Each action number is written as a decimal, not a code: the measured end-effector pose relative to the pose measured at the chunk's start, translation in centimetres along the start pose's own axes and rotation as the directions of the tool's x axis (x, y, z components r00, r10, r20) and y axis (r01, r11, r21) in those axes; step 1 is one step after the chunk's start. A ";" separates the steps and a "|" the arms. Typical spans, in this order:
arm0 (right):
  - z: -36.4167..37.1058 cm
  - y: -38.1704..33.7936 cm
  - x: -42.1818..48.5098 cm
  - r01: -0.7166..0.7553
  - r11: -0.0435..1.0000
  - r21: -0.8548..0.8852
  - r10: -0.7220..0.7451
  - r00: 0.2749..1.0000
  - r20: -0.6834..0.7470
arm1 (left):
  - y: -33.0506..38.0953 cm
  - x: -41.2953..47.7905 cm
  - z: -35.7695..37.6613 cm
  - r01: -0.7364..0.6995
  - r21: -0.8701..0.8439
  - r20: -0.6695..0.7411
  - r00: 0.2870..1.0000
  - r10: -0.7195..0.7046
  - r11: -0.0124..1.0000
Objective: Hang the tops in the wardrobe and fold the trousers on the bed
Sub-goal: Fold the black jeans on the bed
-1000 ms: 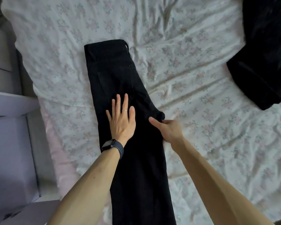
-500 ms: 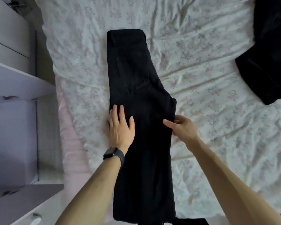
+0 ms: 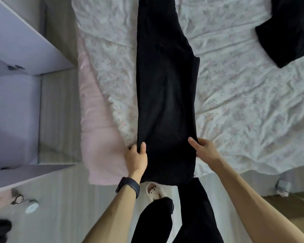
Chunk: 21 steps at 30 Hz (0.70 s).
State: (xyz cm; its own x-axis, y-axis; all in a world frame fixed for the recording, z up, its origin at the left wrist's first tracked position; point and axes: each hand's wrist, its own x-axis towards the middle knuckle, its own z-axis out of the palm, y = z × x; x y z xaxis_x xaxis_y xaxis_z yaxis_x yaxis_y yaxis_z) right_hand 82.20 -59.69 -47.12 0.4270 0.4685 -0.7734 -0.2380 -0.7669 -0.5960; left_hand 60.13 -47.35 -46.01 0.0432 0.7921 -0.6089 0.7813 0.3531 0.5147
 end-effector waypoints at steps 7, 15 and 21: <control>1.8 0.0 -0.4 -0.067 0.992 0.108 0.075 0.995 -0.064 | -1.5 2.2 -3.0 -0.104 0.153 0.241 0.968 0.065 0.983; 0.6 5.6 -3.7 -0.167 0.980 -0.106 0.185 0.964 0.191 | -11.2 -2.4 -2.3 0.062 0.170 0.552 0.820 -0.147 0.984; 1.9 13.2 -7.2 -0.160 0.973 -0.165 0.193 0.959 0.206 | -13.8 -4.8 0.0 0.056 0.160 0.589 0.796 -0.141 0.986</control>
State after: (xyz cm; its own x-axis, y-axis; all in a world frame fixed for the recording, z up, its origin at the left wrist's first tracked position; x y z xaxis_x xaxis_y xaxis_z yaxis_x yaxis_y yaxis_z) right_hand 74.34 -72.36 -49.89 0.1840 0.3921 -0.9013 -0.1562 -0.8937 -0.4207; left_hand 49.15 -56.01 -50.21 0.2912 0.2874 -0.9125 0.8721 0.3124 0.3767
